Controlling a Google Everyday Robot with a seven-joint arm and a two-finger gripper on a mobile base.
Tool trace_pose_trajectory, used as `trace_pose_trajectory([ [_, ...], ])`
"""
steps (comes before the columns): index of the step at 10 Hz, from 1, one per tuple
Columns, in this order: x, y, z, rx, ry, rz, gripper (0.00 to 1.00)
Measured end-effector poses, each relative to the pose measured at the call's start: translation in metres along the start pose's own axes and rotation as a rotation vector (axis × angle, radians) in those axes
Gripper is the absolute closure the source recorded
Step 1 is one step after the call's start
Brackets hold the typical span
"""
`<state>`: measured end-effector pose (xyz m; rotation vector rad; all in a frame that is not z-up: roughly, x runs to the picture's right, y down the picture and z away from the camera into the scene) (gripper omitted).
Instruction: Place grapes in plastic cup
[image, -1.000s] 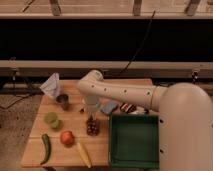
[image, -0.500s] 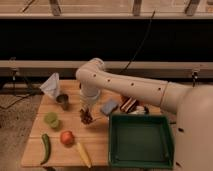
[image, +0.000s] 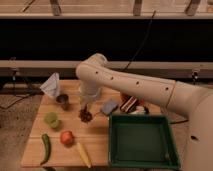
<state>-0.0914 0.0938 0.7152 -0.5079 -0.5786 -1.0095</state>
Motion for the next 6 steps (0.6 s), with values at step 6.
trace_pose_trajectory([
  [6,-0.003,-0.020,-0.006,0.009,-0.012,-0.055,1.00],
])
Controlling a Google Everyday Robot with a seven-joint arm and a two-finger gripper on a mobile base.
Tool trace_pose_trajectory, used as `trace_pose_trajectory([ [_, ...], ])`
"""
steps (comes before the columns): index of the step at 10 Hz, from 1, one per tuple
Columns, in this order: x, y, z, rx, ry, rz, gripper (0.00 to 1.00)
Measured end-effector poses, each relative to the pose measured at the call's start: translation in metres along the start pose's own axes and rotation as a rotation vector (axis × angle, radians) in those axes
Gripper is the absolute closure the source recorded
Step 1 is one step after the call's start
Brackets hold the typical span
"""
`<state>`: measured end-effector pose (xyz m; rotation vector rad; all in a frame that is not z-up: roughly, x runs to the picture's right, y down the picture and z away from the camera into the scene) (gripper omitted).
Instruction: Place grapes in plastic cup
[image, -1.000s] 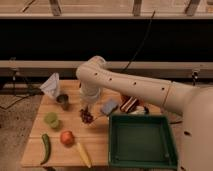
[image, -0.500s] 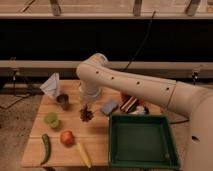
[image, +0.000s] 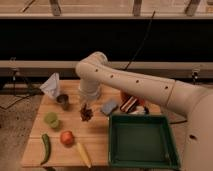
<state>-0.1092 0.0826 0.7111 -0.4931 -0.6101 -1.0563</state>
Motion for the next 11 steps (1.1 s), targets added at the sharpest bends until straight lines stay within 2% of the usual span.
trace_pose_trajectory([
  [2,-0.008,-0.028,-0.003,0.009,-0.009,-0.045,1.00],
  [4,-0.020,-0.068,-0.008,0.024,-0.019,-0.118,1.00],
  [6,-0.029,-0.095,-0.008,0.032,-0.032,-0.173,1.00],
  [8,-0.038,-0.122,0.000,0.037,-0.057,-0.220,1.00],
  [11,-0.049,-0.147,0.018,0.038,-0.098,-0.276,1.00],
])
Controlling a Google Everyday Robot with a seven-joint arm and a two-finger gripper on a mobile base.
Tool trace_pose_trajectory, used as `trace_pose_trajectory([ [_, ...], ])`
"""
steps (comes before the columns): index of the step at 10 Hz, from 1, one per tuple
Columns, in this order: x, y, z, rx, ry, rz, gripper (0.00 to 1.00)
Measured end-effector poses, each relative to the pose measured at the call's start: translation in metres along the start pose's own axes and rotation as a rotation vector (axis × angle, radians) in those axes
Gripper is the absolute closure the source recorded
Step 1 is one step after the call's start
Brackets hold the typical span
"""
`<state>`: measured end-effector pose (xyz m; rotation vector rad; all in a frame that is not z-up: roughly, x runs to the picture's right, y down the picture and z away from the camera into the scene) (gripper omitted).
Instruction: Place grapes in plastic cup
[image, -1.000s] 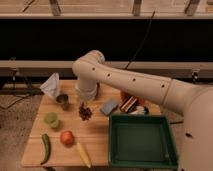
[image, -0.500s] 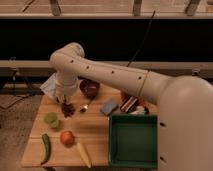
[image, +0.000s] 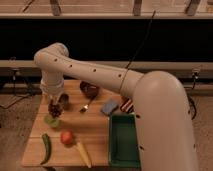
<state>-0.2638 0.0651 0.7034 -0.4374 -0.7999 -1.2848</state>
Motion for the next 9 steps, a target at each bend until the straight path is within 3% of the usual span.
trace_pose_trajectory([
  [2,-0.003,-0.010,0.009,-0.001,-0.016,-0.027,1.00],
  [3,-0.005,-0.016,0.014,-0.002,-0.019,-0.043,0.95],
  [9,-0.010,-0.030,0.036,0.017,-0.049,-0.070,0.36],
])
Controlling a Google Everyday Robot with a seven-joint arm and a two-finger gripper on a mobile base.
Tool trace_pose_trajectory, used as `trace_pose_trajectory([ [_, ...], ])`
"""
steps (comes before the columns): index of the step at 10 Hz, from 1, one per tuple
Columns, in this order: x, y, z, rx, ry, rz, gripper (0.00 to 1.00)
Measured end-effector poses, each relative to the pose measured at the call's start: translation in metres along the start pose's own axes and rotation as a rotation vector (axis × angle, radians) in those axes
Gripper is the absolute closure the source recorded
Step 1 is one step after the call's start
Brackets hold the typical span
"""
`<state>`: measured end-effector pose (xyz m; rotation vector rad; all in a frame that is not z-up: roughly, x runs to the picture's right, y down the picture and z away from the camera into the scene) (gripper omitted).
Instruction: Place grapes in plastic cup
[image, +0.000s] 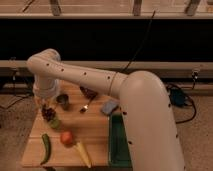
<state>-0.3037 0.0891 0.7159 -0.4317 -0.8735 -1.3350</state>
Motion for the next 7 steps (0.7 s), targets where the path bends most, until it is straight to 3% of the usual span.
trace_pose_trajectory([
  [2,-0.001,-0.002,0.007,0.006,-0.009,-0.005,0.22],
  [7,-0.001,-0.001,0.014,0.019,-0.013,-0.005,0.20],
])
